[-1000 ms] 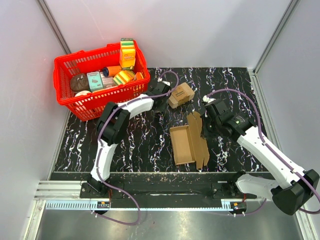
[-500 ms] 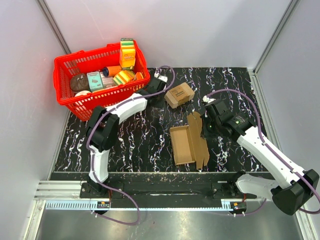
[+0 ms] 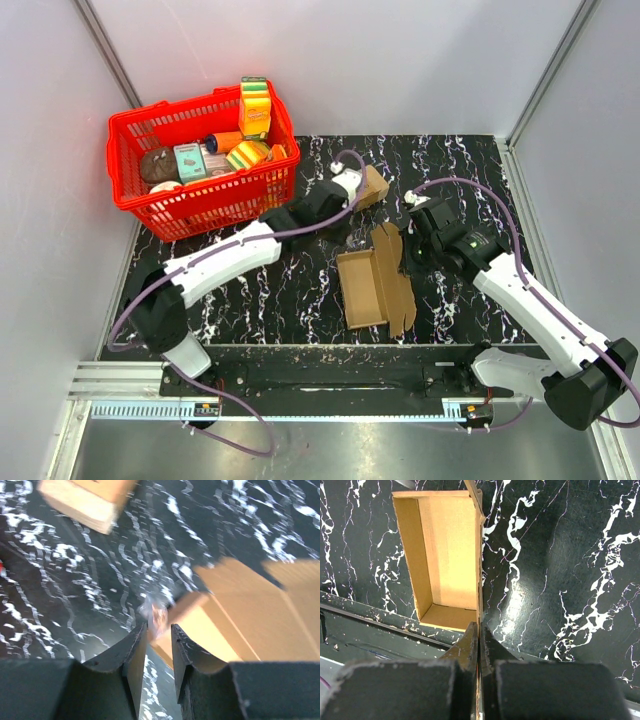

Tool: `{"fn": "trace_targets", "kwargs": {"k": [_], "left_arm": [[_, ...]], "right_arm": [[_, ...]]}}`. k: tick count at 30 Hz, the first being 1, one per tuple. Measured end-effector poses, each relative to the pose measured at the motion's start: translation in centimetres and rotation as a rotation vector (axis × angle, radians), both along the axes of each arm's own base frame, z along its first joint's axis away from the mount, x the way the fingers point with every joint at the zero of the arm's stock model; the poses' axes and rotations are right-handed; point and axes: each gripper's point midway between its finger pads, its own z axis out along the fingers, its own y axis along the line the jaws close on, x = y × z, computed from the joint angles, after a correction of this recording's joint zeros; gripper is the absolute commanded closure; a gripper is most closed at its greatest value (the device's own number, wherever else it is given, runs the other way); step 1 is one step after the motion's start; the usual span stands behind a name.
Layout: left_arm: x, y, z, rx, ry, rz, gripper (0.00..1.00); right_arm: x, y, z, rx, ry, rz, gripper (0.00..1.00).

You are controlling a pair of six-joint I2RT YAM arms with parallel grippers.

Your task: Fold the paper box

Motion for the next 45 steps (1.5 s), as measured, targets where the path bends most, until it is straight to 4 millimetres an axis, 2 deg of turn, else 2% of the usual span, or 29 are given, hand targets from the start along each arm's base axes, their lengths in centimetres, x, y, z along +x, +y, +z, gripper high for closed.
{"fn": "trace_targets", "kwargs": {"k": [3, 6, 10, 13, 18, 22, 24, 27, 31, 35, 39, 43, 45], "left_arm": [[-4.2, -2.4, 1.2, -0.044, -0.004, -0.084, 0.69], [-7.6, -3.8, 0.5, -0.056, 0.028, -0.146, 0.69], [-10.2, -3.9, -1.9, -0.028, 0.086, -0.176, 0.67], [-10.8, -3.5, -3.2, -0.011, 0.108, -0.168, 0.55], [-9.4, -2.5, -3.1, -0.009, 0.091, -0.114, 0.45], [-5.8, -0.5, -2.2, -0.044, 0.069, -0.019, 0.43], [-3.8, 0.9, -1.7, -0.056, 0.058, 0.038, 0.42], [-1.8, 2.2, -0.8, -0.071, 0.040, 0.087, 0.42], [-0.3, 2.3, 1.1, -0.102, 0.005, 0.092, 0.40], [1.2, 1.2, 1.8, -0.122, -0.016, 0.062, 0.36], [2.3, -0.5, -0.1, -0.104, 0.015, 0.018, 0.33], [2.8, -2.5, -3.7, -0.078, 0.086, -0.047, 0.28], [3.1, -3.6, -5.4, -0.065, 0.119, -0.070, 0.22]], "right_arm": [[0.0, 0.1, -0.1, 0.002, 0.000, 0.001, 1.00], [0.1, 0.1, -0.1, 0.003, 0.000, 0.002, 1.00], [0.1, 0.1, -0.1, 0.004, -0.001, 0.002, 1.00], [0.1, 0.1, -0.1, 0.004, -0.002, 0.002, 1.00], [0.2, -0.1, -0.3, -0.007, -0.003, -0.009, 1.00], [0.3, -1.1, -0.7, -0.047, 0.006, -0.052, 1.00], [0.3, -2.0, -1.0, -0.074, 0.015, -0.086, 1.00], [0.8, -3.8, -1.0, -0.103, 0.023, -0.156, 1.00], [1.8, -6.4, -0.4, -0.146, 0.008, -0.256, 1.00], [3.0, -8.7, 0.5, -0.240, -0.015, -0.325, 1.00], [3.4, -9.9, 0.5, -0.311, -0.013, -0.352, 1.00], [3.6, -10.8, 0.5, -0.354, -0.014, -0.368, 1.00], [3.6, -11.1, 0.4, -0.363, -0.010, -0.374, 1.00]]}}
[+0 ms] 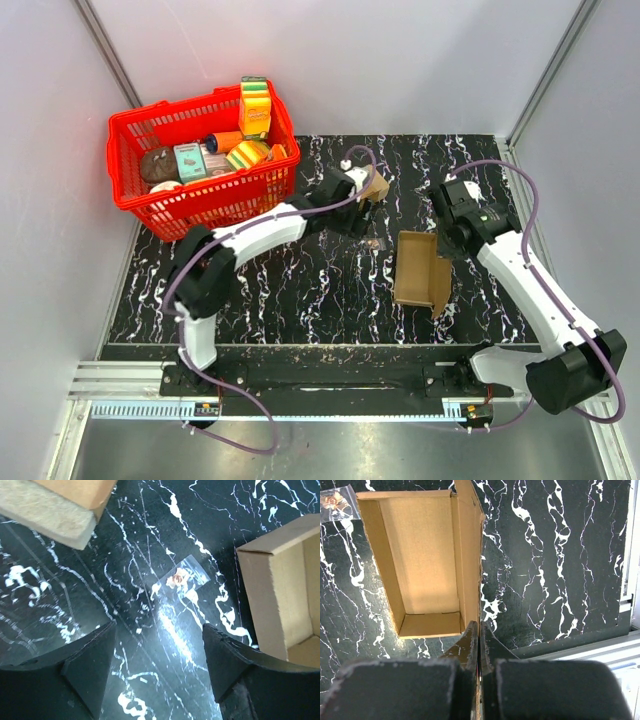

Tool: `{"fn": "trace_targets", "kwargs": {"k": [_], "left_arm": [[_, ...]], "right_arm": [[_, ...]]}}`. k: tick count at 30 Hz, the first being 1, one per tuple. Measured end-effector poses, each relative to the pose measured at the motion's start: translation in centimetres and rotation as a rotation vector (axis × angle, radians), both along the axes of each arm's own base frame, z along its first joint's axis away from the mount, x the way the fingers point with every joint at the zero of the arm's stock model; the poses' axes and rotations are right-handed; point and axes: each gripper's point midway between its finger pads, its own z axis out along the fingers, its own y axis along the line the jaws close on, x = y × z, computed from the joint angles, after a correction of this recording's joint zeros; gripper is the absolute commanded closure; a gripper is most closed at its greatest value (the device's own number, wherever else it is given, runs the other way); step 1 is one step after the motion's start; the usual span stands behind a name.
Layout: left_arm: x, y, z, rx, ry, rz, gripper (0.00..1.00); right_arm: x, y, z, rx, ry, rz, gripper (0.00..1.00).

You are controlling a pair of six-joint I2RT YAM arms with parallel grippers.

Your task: Fold the paper box

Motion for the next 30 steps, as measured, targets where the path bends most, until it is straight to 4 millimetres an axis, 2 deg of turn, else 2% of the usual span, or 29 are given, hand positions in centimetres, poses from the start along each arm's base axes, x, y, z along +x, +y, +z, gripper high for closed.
{"fn": "trace_targets", "kwargs": {"k": [1, 3, 8, 20, 26, 30], "left_arm": [[0.2, -0.5, -0.8, 0.007, 0.013, -0.011, 0.17], [0.5, -1.3, -2.2, 0.020, 0.033, -0.025, 0.14], [1.2, -3.1, -4.3, 0.040, 0.066, -0.041, 0.03], [1.4, -6.5, -7.0, 0.097, 0.091, -0.058, 0.02], [0.2, -6.1, -9.0, 0.161, 0.126, -0.061, 0.05], [0.6, -6.1, -9.3, 0.172, 0.123, -0.053, 0.11]], "right_arm": [[0.0, -0.1, 0.0, -0.001, 0.002, -0.003, 1.00], [-0.1, -0.2, 0.0, -0.001, 0.005, -0.007, 1.00], [-0.1, -0.3, -0.1, 0.005, 0.010, -0.004, 1.00], [-0.2, 0.2, -0.5, 0.028, 0.022, 0.012, 1.00], [-0.2, 0.4, -0.5, 0.040, 0.018, 0.021, 1.00], [-0.2, 0.4, -0.5, 0.041, 0.017, 0.024, 1.00]]}}
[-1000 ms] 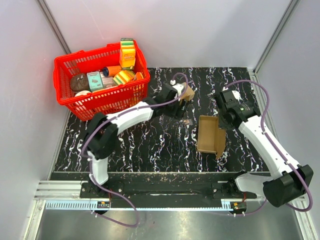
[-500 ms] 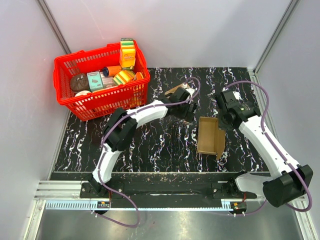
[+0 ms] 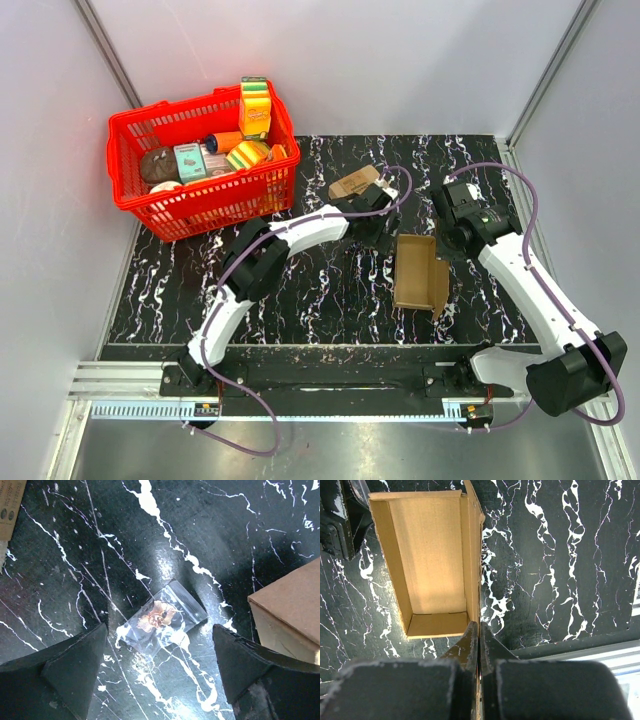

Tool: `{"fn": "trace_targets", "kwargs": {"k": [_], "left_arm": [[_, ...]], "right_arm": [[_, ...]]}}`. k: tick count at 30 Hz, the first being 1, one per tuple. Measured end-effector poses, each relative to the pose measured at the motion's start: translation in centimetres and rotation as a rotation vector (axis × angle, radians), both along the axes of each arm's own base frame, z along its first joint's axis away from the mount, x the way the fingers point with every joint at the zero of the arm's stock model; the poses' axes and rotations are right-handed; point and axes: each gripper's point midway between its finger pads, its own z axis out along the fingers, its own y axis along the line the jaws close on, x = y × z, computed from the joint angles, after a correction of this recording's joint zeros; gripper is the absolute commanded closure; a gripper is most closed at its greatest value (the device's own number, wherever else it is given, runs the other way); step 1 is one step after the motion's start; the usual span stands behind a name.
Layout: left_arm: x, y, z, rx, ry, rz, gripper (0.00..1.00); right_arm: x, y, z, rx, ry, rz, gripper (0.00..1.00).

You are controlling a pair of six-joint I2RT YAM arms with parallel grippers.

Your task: Fold the paper box

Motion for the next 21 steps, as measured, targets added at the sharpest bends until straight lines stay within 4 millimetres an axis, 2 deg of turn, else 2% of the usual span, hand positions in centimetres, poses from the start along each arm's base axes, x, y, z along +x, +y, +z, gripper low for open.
{"fn": "trace_targets", "kwargs": {"k": [10, 21], "left_arm": [[0.84, 0.06, -0.31, 0.034, -0.011, 0.000, 0.39], [0.96, 0.08, -0.41, 0.044, -0.021, -0.025, 0.54]], "right_arm": [[-0.06, 0.09, 0.02, 0.005, -0.004, 0.010, 1.00], [-0.14, 0.26, -0.05, 0.016, -0.003, 0.016, 1.00]]}}
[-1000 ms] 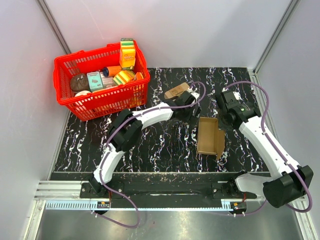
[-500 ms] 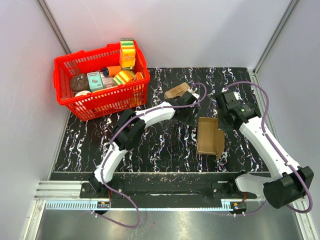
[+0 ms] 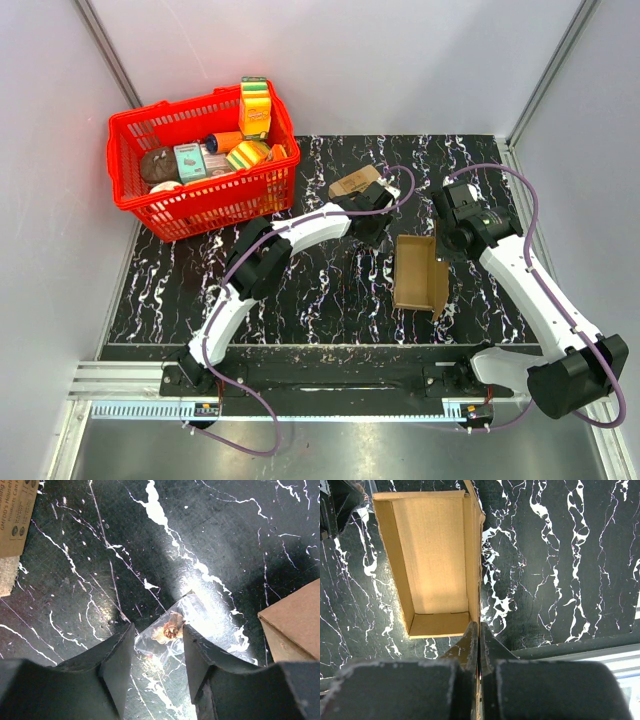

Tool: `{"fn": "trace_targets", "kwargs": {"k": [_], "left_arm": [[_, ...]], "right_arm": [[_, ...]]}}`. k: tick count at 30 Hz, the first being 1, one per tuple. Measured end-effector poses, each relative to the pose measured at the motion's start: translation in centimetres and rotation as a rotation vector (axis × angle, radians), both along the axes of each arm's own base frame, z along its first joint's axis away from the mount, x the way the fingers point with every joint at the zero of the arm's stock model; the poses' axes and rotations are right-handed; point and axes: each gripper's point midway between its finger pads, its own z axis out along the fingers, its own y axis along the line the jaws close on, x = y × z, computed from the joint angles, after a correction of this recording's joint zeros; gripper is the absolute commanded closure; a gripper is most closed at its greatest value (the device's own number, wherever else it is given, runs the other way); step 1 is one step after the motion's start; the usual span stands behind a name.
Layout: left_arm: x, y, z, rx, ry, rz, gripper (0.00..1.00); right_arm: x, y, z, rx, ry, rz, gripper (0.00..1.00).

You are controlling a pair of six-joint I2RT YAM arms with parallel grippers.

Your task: Fold the paper box

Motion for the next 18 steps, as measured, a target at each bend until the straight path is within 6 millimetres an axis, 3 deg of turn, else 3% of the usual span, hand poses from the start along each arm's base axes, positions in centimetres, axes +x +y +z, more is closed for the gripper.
{"fn": "trace_targets", "kwargs": {"k": [12, 18], "left_arm": [[-0.10, -0.15, -0.08, -0.008, 0.004, -0.006, 0.73], [0.04, 0.03, -0.04, -0.017, -0.002, -0.001, 0.74]], "right_arm": [[0.00, 0.19, 0.07, 0.009, -0.002, 0.010, 1.00], [-0.01, 0.22, 0.06, 0.011, -0.002, 0.011, 1.00]]}}
